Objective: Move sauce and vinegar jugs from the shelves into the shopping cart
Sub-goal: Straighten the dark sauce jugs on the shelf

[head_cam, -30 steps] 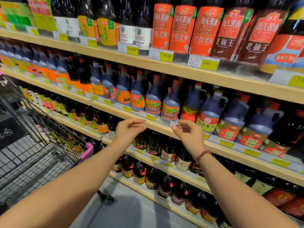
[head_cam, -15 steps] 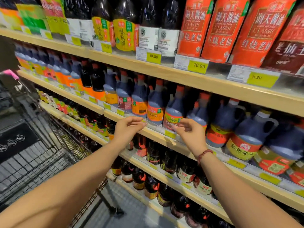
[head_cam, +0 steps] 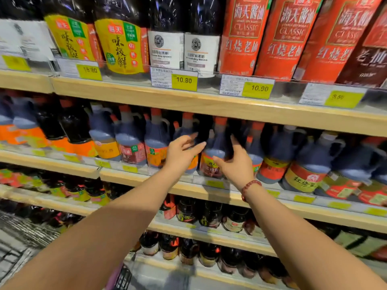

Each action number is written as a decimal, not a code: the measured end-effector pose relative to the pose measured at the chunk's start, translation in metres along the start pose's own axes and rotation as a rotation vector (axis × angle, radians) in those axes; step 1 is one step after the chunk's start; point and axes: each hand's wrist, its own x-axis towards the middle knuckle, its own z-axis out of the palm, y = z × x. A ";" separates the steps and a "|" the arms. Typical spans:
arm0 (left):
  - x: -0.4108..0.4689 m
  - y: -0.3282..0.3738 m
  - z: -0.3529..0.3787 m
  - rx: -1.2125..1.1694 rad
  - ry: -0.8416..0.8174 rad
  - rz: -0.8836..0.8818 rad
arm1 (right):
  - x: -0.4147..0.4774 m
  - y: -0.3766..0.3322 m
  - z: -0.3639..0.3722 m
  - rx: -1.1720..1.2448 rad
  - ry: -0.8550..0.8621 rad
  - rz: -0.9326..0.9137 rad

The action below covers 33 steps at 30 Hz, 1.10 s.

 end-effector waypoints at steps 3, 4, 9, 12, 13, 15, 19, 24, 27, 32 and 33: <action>0.014 0.001 0.014 0.053 -0.053 0.063 | 0.009 -0.002 0.003 -0.038 -0.052 0.046; 0.016 0.002 0.017 0.076 -0.060 0.080 | 0.010 -0.002 0.004 -0.043 -0.052 0.057; 0.025 0.002 0.028 0.129 -0.034 0.120 | 0.009 -0.001 0.009 -0.057 0.013 0.082; 0.025 0.002 0.028 0.199 -0.006 0.166 | 0.008 -0.002 0.011 -0.074 0.044 0.066; 0.026 0.001 0.027 0.202 -0.015 0.170 | 0.008 -0.002 0.012 -0.081 0.054 0.067; 0.026 0.002 0.026 0.189 -0.037 0.168 | 0.007 -0.002 0.014 -0.094 0.071 0.081; 0.026 0.003 0.025 0.155 -0.056 0.137 | 0.005 -0.003 0.014 -0.068 0.076 0.090; 0.016 -0.005 0.015 0.108 -0.057 0.103 | -0.023 0.003 -0.005 0.055 0.077 0.033; 0.000 -0.016 0.010 0.087 -0.038 0.111 | -0.040 0.019 -0.031 0.126 0.140 0.027; -0.015 -0.012 0.029 0.049 -0.072 0.118 | -0.033 0.041 -0.066 0.270 0.445 0.231; -0.016 -0.008 0.037 0.023 -0.101 0.111 | -0.029 0.045 -0.070 0.288 0.428 0.263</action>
